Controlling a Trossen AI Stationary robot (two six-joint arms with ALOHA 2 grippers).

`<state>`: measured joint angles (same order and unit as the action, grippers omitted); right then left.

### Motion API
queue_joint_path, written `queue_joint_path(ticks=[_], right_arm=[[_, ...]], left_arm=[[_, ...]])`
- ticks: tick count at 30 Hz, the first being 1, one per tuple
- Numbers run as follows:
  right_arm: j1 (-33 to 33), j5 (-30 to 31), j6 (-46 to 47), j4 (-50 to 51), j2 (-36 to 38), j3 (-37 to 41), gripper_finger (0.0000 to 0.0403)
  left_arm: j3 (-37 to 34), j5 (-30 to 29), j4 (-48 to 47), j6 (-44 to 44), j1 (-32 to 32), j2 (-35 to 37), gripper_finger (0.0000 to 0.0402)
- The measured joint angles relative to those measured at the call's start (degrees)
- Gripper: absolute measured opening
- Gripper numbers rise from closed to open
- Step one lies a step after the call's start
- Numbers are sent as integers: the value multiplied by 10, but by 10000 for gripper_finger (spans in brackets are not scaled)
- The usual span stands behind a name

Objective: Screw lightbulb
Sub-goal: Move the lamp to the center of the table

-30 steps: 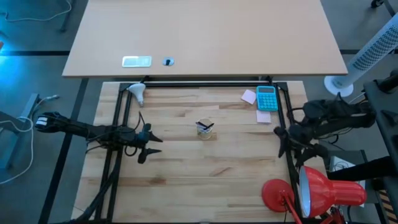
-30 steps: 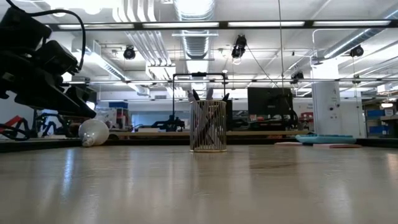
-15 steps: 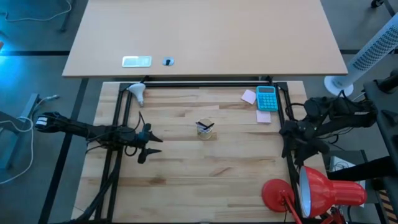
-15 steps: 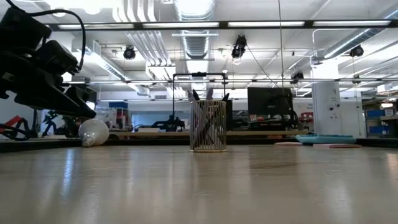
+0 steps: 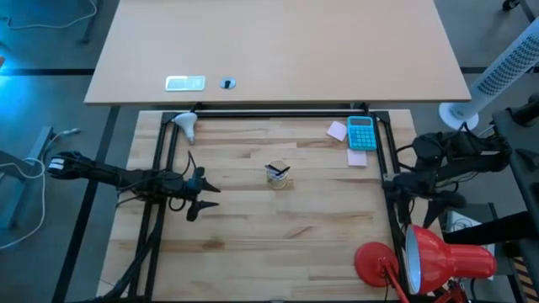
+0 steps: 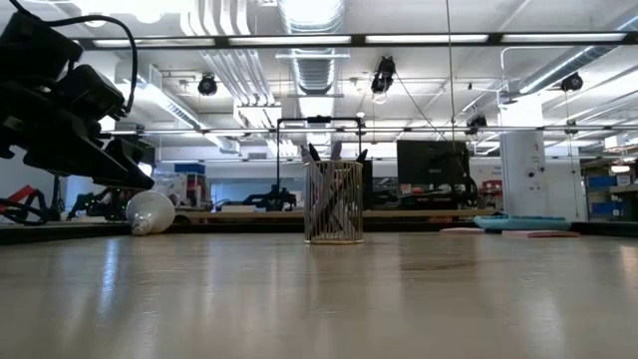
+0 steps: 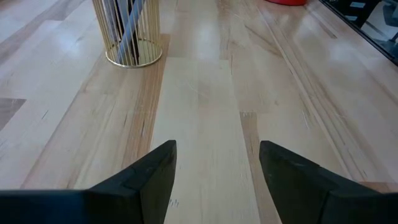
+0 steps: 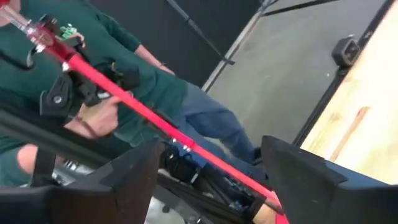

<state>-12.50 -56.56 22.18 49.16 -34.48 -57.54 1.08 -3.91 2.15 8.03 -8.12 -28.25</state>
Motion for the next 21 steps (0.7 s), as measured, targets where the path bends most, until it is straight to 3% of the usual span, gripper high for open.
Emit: queue_joint_path(ticks=[9, 21], right_arm=[[-56, 78, -73, -41, -18, 10, 268], [-241, 107, 5, -327, -40, 139, 267]], left_arm=[[0, 0, 0, 0, 0, 0, 222], [0, 0, 0, 0, 0, 0, 222]])
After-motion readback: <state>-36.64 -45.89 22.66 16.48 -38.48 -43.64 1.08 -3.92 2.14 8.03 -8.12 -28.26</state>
